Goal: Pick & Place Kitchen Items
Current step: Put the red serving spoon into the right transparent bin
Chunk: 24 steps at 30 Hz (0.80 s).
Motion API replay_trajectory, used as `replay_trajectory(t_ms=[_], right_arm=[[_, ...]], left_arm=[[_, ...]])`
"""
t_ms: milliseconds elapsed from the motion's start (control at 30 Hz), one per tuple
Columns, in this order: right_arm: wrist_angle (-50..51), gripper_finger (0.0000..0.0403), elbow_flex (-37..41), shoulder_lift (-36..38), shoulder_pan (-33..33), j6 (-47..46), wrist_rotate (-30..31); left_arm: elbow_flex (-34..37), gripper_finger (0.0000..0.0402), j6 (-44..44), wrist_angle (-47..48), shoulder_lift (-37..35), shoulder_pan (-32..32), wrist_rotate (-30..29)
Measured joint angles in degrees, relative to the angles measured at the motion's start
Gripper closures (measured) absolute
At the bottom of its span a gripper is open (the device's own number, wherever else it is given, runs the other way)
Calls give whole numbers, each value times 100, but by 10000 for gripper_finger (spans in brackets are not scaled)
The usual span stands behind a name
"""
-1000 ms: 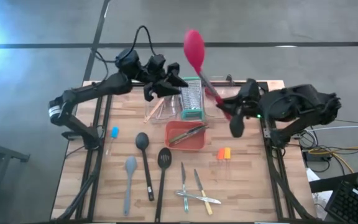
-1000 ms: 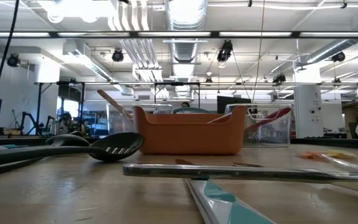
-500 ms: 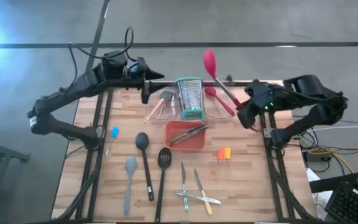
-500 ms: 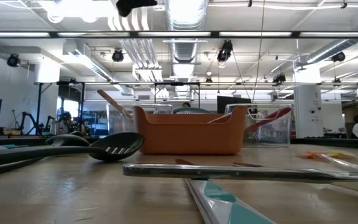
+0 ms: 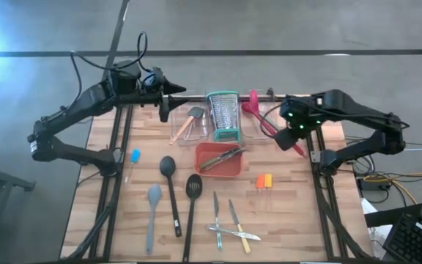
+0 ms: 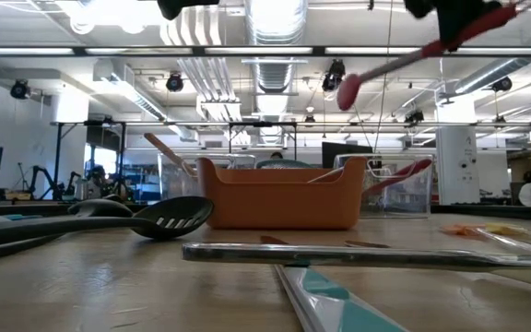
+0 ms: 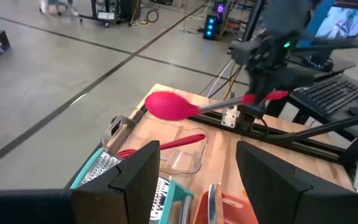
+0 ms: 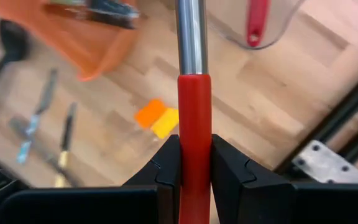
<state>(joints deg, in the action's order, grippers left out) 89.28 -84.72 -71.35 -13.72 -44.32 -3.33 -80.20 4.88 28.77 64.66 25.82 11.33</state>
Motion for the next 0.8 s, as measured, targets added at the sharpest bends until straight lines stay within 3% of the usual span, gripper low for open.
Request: replay_trajectory(t_ms=[467,800], right_arm=[[-784,358,827,-1103,-1742,1592,-740],[-1579,358,1247,-1808,-2286,2252,-1069]], left_arm=[[0,184,411,0,2,-2,-2],[0,184,430,0,2,-2,9]])
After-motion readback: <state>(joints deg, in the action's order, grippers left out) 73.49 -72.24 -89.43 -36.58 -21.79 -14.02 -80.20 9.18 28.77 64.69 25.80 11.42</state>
